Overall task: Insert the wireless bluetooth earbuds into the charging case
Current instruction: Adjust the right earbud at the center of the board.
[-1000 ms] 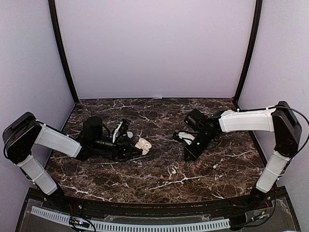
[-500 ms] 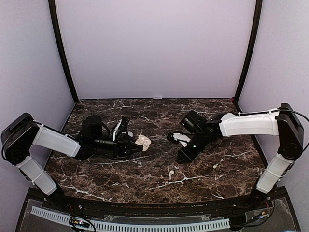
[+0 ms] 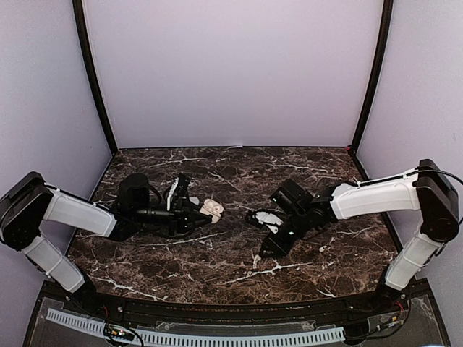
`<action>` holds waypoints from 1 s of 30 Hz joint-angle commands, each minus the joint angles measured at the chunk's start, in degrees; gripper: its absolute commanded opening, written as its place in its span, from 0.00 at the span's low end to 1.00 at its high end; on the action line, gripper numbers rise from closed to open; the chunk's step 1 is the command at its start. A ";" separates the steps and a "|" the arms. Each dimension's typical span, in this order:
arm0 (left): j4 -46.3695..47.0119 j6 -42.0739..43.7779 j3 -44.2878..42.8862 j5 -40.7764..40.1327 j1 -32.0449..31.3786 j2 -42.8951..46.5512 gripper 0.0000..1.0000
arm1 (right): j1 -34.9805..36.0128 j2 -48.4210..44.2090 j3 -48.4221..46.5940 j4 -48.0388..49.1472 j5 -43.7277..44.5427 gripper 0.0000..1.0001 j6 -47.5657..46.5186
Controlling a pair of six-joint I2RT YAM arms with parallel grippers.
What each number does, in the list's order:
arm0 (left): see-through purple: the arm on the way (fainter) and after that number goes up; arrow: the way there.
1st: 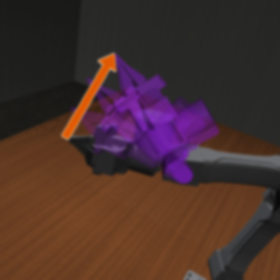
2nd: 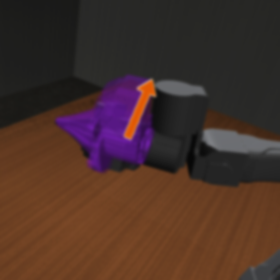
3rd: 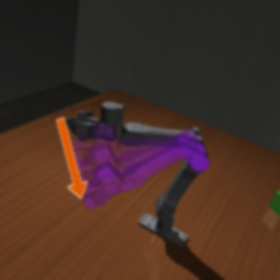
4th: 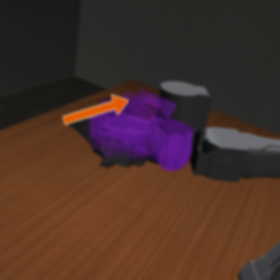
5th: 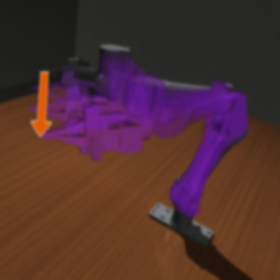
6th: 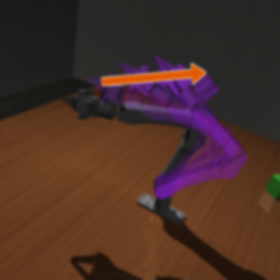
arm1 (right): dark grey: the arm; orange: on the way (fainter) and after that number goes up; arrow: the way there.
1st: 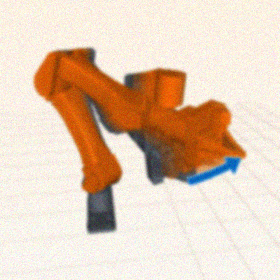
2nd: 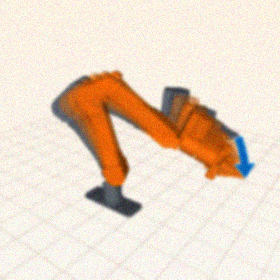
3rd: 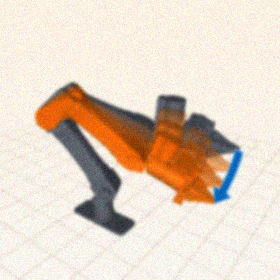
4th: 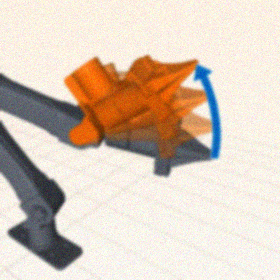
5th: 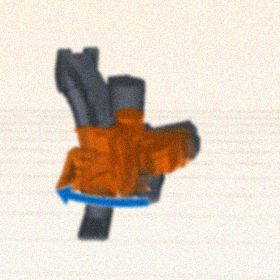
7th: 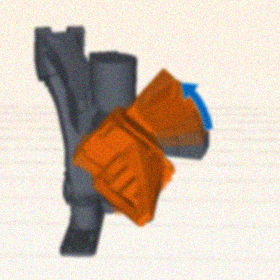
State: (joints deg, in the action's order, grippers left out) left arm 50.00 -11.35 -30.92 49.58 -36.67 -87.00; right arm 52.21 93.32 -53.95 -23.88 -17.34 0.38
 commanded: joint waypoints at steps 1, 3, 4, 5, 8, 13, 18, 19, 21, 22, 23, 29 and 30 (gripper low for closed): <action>4.25 -3.53 2.08 1.02 0.40 2.60 0.15 | 0.36 0.85 1.99 7.40 -2.40 0.34 -3.39; 10.89 -9.14 3.45 3.80 2.08 2.36 0.15 | 0.27 1.29 3.79 10.87 -2.65 0.34 -3.91; 14.27 -12.08 4.04 5.31 3.23 1.96 0.15 | 0.28 1.57 4.40 11.86 -3.03 0.34 -4.25; 17.22 -14.51 4.45 6.59 4.74 1.54 0.15 | 0.29 1.96 4.80 12.53 -3.76 0.35 -4.67; 18.81 -15.90 4.77 8.01 6.07 1.30 0.14 | 0.32 2.88 5.76 14.34 -6.48 0.36 -6.41; 15.46 -13.65 4.11 8.27 6.10 1.83 0.14 | 0.23 3.17 6.91 16.94 -8.15 0.36 -8.09; 13.82 -12.62 3.94 7.97 6.08 2.72 0.15 | 0.00 5.55 4.93 15.64 -6.36 0.37 -8.74; 13.36 -12.30 3.97 7.86 6.08 2.98 0.14 | 0.00 6.15 4.30 15.14 -5.98 0.37 -8.92; 12.84 -11.74 3.93 7.64 6.08 3.30 0.14 | 0.01 7.29 3.09 14.23 -5.55 0.37 -9.48; 12.58 -11.68 3.75 7.58 6.08 3.39 0.14 | 0.00 7.75 2.62 13.52 -5.33 0.37 -10.01; 12.37 -11.54 3.64 7.63 6.09 3.34 0.14 | 0.00 8.11 2.22 12.78 -4.99 0.37 -10.57; 12.06 -11.50 3.35 8.13 6.09 2.81 0.15 | 0.00 8.86 0.87 9.59 -5.49 0.32 -12.95; 12.13 -11.57 3.27 8.20 6.08 2.73 0.15 | 0.00 8.89 0.72 9.34 -5.85 0.31 -12.80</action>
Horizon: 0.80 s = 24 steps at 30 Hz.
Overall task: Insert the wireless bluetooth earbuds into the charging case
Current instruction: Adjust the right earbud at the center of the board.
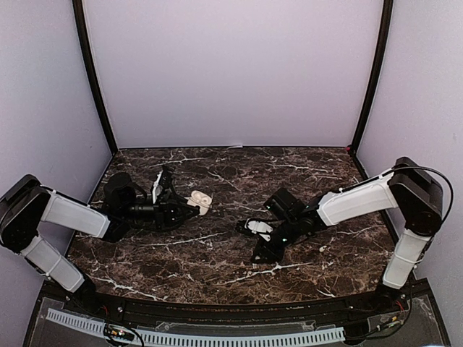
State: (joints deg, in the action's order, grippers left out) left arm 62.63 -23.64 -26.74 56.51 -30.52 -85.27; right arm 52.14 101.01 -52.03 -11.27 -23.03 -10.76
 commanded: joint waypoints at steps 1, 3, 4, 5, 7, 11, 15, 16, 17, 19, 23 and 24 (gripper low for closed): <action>-0.46 0.66 -0.92 1.40 -0.01 0.99 0.15 | 0.11 1.25 -1.32 -3.62 -0.33 0.30 -1.32; -0.56 0.69 -0.91 1.50 -0.04 0.99 0.14 | 0.08 1.18 -1.28 -4.18 -0.49 0.30 -0.89; -0.58 0.70 -1.01 1.64 -0.06 0.94 0.15 | 0.09 1.14 -1.31 -4.30 -1.24 0.31 -0.70; -0.58 0.63 -1.04 1.82 -0.06 0.86 0.14 | -0.01 1.09 -1.32 -4.40 -2.25 0.31 -0.71; -0.94 0.61 -1.28 1.81 -0.06 0.74 0.15 | -0.04 1.04 -1.28 -4.66 -4.28 0.32 -0.75; -1.41 0.77 -1.03 1.76 -0.06 0.90 0.14 | -0.20 1.25 -1.25 -5.71 -6.95 0.30 -0.64; -1.68 0.86 -1.11 2.17 -0.06 0.77 0.14 | -0.28 1.36 -1.46 -6.53 -6.03 0.28 0.57; -1.51 0.81 -1.07 2.20 -0.06 0.73 0.15 | -0.28 1.22 -1.29 -6.50 -5.64 0.27 0.83; -1.40 0.80 -1.11 2.24 -0.02 0.66 0.15 | -0.28 1.17 -1.12 -6.39 -5.20 0.27 1.03; -1.33 0.79 -1.04 2.29 -0.06 0.55 0.14 | -0.28 1.18 -1.01 -6.42 -4.67 0.27 1.47; -1.35 0.85 -1.13 2.41 -0.06 0.38 0.15 | -0.28 1.53 -0.83 -6.61 -4.24 0.34 2.10; -1.45 0.85 -1.19 2.32 -0.06 0.31 0.15 | -0.28 1.67 -0.86 -6.82 -4.06 0.36 2.14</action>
State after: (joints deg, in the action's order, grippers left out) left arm 60.71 -23.55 -26.96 57.71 -30.52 -85.27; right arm 52.07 101.38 -52.82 -15.99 -28.45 -9.61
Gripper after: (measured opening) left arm 0.242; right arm 0.328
